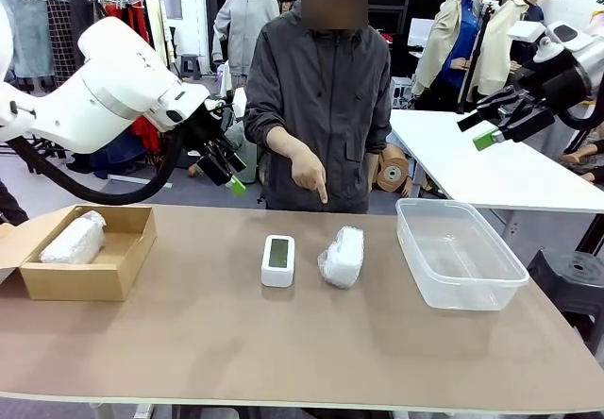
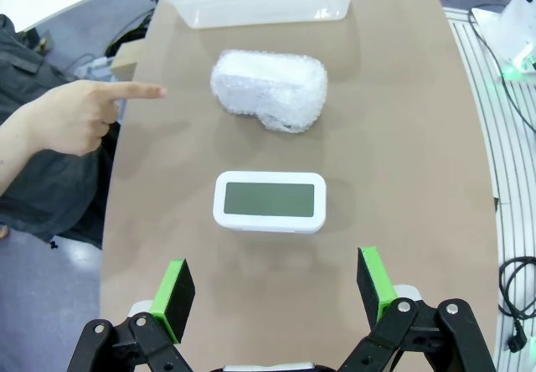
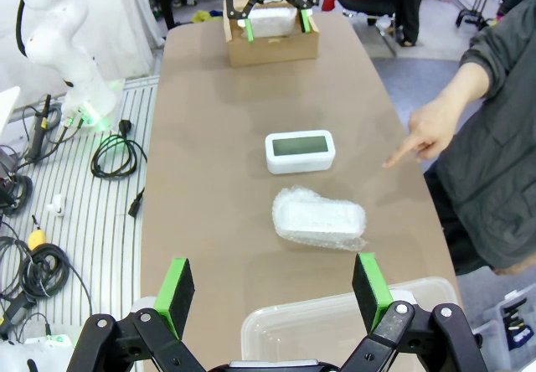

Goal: Separate and place wrapped and unwrapped clocks.
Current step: Pick up the Digital clock indicated by the person.

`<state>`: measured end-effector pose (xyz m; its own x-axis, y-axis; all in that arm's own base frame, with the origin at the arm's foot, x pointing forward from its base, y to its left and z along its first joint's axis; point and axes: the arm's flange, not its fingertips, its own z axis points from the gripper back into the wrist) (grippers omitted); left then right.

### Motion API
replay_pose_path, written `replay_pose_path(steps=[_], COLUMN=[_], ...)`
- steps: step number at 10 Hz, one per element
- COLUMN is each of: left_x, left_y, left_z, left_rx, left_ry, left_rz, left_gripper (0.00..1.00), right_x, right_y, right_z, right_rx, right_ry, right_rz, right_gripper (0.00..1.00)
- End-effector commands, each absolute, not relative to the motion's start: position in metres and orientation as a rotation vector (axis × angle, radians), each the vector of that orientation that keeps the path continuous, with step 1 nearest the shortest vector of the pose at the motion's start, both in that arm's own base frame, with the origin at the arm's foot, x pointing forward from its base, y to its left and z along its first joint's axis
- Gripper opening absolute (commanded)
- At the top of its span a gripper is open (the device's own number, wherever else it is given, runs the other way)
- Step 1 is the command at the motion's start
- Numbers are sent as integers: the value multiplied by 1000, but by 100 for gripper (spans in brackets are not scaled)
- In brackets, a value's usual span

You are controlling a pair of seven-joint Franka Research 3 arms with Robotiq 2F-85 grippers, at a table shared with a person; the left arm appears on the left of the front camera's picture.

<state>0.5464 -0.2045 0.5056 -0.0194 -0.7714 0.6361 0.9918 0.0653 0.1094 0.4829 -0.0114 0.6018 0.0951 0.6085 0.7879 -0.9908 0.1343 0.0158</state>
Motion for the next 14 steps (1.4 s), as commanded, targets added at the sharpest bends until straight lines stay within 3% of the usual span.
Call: replay_pose_path(steps=[1,6,8,10,14], left_x=[544,546,551,556,574], left_y=[-201,-204,-254,-293,-354], left_z=[507,506,488,473,457], left_rx=[-441,-437,-407,-209,-204], left_ry=[-634,-639,-545,-521,-451], left_rz=[-1474,-1475,-1389,-1229,-1020], left_gripper=[100,100,100,100,100], right_x=[483,483,483,483,483], right_y=[-11,-11,-11,-11,-11], right_z=[603,603,603,603,603], right_rx=[662,662,662,662,662], right_ry=[-734,-734,-734,-734,-734], right_rz=[1326,1326,1326,1326,1326], right_gripper=[100,100,100,100,100])
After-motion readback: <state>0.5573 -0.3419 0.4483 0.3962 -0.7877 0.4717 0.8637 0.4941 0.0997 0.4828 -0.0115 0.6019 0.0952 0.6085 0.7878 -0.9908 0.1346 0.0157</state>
